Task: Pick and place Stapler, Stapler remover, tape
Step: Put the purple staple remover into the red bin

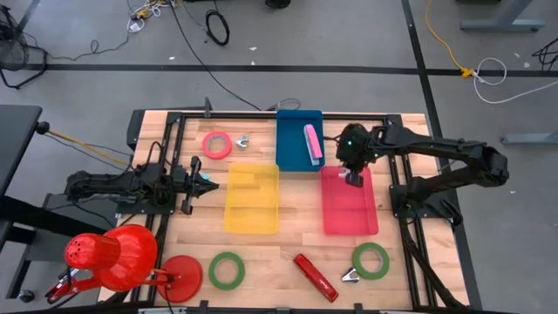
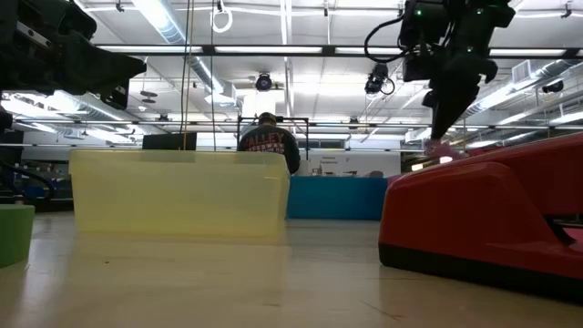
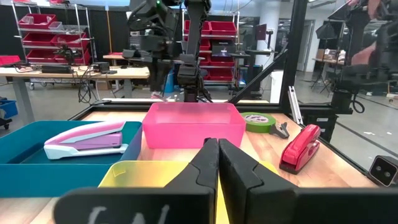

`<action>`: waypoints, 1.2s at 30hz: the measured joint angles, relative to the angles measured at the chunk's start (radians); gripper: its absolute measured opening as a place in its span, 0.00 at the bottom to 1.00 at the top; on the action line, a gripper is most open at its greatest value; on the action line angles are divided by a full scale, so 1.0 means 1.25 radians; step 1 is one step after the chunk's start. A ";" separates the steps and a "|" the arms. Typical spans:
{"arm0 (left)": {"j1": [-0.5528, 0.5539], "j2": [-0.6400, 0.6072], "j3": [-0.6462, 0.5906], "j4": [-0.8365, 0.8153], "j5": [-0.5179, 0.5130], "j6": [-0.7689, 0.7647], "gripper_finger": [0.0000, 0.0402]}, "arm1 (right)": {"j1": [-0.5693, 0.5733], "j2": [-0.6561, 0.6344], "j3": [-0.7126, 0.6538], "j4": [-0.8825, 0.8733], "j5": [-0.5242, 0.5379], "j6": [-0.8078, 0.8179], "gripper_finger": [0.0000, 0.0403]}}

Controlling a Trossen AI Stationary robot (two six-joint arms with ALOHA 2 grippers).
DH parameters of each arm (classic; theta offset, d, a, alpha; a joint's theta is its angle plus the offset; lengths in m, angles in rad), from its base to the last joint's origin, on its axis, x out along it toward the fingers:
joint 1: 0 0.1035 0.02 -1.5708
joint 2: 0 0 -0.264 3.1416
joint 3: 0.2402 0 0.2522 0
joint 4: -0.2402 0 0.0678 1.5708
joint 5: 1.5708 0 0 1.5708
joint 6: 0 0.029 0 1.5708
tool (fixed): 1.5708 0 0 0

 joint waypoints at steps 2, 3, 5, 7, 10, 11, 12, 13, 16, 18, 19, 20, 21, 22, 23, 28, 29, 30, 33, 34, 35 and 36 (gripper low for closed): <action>0.000 0.000 0.000 0.000 0.000 0.000 0.04 | 0.012 0.000 0.000 0.000 -0.023 0.000 0.00; 0.000 0.000 0.000 0.000 0.000 0.000 0.04 | 0.021 0.000 0.000 0.000 -0.036 0.001 0.00; 0.000 0.000 0.000 0.000 0.000 0.000 0.04 | 0.036 0.000 0.000 0.000 -0.059 0.012 0.00; 0.000 0.000 0.000 0.000 0.000 0.000 0.04 | 0.052 0.000 0.000 0.001 -0.066 0.020 0.00; 0.000 0.000 0.000 0.000 0.000 0.000 0.04 | 0.075 0.001 0.000 0.001 -0.066 0.021 0.00; 0.000 0.000 0.000 0.000 0.000 0.000 0.04 | 0.081 0.004 0.000 0.002 -0.066 0.022 0.00; 0.000 0.000 0.000 0.000 0.000 0.000 0.04 | 0.088 0.010 0.000 0.004 -0.066 0.026 0.00; 0.000 0.000 0.000 0.000 0.000 0.000 0.04 | 0.093 0.017 0.000 0.005 -0.066 0.032 0.00; 0.000 0.000 0.000 0.000 0.000 0.000 0.04 | 0.106 0.045 0.000 0.011 -0.069 0.036 0.00; 0.000 0.000 0.000 0.000 0.000 0.000 0.04 | 0.112 0.067 0.000 0.013 -0.072 0.037 0.00; 0.000 0.000 0.000 0.000 0.000 0.000 0.04 | 0.114 0.078 0.000 0.015 -0.072 0.038 0.00; 0.000 0.000 0.000 0.000 0.000 0.000 0.04 | 0.116 0.089 0.000 0.016 -0.072 0.039 0.00; 0.000 0.000 0.000 0.000 0.000 0.000 0.04 | 0.118 0.099 0.000 0.015 -0.072 0.039 0.00; 0.000 0.000 0.000 0.000 0.000 0.000 0.04 | 0.121 0.108 0.000 0.015 -0.072 0.039 0.00; 0.000 0.000 0.000 0.000 0.000 0.000 0.04 | 0.123 0.117 0.000 0.017 -0.072 0.038 0.00; 0.000 0.000 0.000 0.000 0.000 0.000 0.04 | 0.135 0.154 0.000 0.020 -0.072 0.036 0.00; 0.000 0.000 0.000 0.000 0.000 0.000 0.04 | 0.136 0.157 0.000 0.020 -0.072 0.036 0.00; 0.000 0.000 0.000 0.000 0.000 0.000 0.04 | 0.136 0.161 0.000 0.020 -0.072 0.036 0.00; 0.000 0.000 0.000 0.000 0.000 0.000 0.04 | 0.136 0.164 0.000 0.021 -0.072 0.037 0.00; 0.000 0.000 0.000 0.000 0.000 0.000 0.04 | 0.136 0.164 0.000 0.022 -0.072 0.037 0.00; 0.000 0.000 0.000 0.000 0.000 0.000 0.04 | 0.136 0.165 0.000 0.022 -0.072 0.036 0.00; 0.000 0.000 0.000 0.000 0.000 0.000 0.04 | 0.136 0.166 0.000 0.022 -0.072 0.036 0.00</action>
